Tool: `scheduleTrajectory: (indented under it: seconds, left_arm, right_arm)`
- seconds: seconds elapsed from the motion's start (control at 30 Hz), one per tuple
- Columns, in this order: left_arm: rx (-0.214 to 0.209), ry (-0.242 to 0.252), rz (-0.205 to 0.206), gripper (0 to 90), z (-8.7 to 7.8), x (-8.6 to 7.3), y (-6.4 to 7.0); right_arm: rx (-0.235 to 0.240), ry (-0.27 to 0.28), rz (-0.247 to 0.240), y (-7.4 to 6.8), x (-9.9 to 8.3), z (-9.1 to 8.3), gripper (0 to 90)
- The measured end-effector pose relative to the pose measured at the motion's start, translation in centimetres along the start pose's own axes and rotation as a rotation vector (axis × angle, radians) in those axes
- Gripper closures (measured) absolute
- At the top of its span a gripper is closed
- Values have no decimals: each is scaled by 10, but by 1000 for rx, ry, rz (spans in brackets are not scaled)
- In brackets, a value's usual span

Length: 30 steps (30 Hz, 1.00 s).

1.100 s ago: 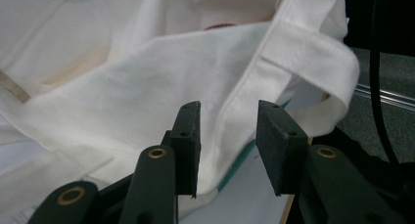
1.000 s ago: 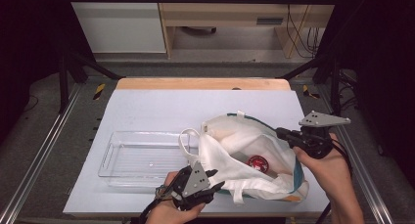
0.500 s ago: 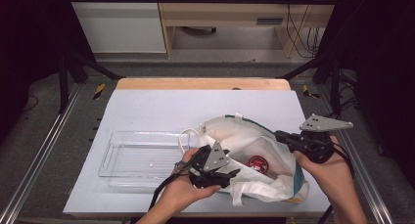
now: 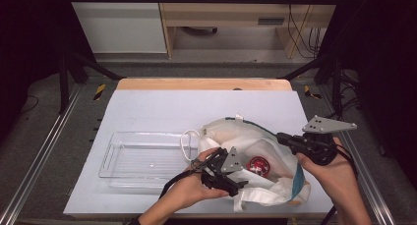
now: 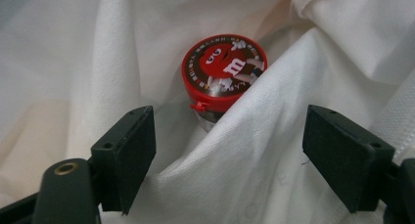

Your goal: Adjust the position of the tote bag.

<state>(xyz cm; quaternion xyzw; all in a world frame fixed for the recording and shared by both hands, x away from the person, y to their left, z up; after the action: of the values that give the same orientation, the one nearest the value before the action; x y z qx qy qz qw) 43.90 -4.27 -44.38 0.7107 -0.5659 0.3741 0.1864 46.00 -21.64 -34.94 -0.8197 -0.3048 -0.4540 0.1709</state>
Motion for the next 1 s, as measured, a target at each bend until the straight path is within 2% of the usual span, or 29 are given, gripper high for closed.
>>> scheduleTrajectory:
  seconds: [0.1, 0.13, 0.17, 0.2, 0.27, 0.37, 0.43, 0.47, 0.53, 0.6, 0.77, 1.0]
  left_arm:
    - [-7, -21, 4, 259, -1, -3, 0]
    - [-2, -36, 10, 314, -1, -5, -1]
    - [8, -50, 12, 424, -2, -7, -1]
    - [10, -55, 7, 424, -2, -8, -2]
    - [13, -82, -22, 564, -2, -14, -3]
    - [-1, -97, -40, 696, -1, -19, -1]
    - [10, -104, -40, 763, -2, -20, -1]
    - [7, -106, -42, 763, -2, -22, 0]
    - [-5, -93, -42, 820, -3, -22, 4]
    - [23, -80, -32, 849, -5, -22, 4]
    - [57, -26, -46, 858, -9, -22, 11]
    - [65, -12, -29, 858, -14, -30, 24]
  right_arm:
    - [1, 0, 3, -1, 0, 0, 882]
    - [-2, 0, 3, -1, 1, -1, 882]
    - [-3, -3, 3, -1, 0, -1, 882]
    - [-3, -3, 3, -1, 0, -1, 882]
    - [-4, -5, 1, 0, -1, 0, 882]
    - [-5, -4, 3, 1, -1, 0, 882]
    - [-6, -5, 4, 1, -1, 0, 882]
    - [-6, -4, 4, 1, -1, -1, 882]
    - [-6, -1, 2, 1, -2, -1, 883]
    - [-6, 0, 2, 2, -2, -2, 883]
    - [-13, 1, -2, 5, -3, -2, 882]
    - [-10, -1, -6, 6, -5, -3, 883]
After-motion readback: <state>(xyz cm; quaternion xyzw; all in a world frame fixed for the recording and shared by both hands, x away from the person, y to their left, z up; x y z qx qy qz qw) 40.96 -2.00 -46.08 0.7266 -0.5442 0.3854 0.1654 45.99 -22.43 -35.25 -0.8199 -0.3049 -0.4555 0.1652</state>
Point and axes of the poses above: each handheld gripper's, and its own axes: z roughly forward along the jaws, x roughly out of its top, y roughly to its right, the point moved 7 cm from there along z, roughly forward along the jaws, and after that the axes turned 1 degree about x, right-handed, at the moved point
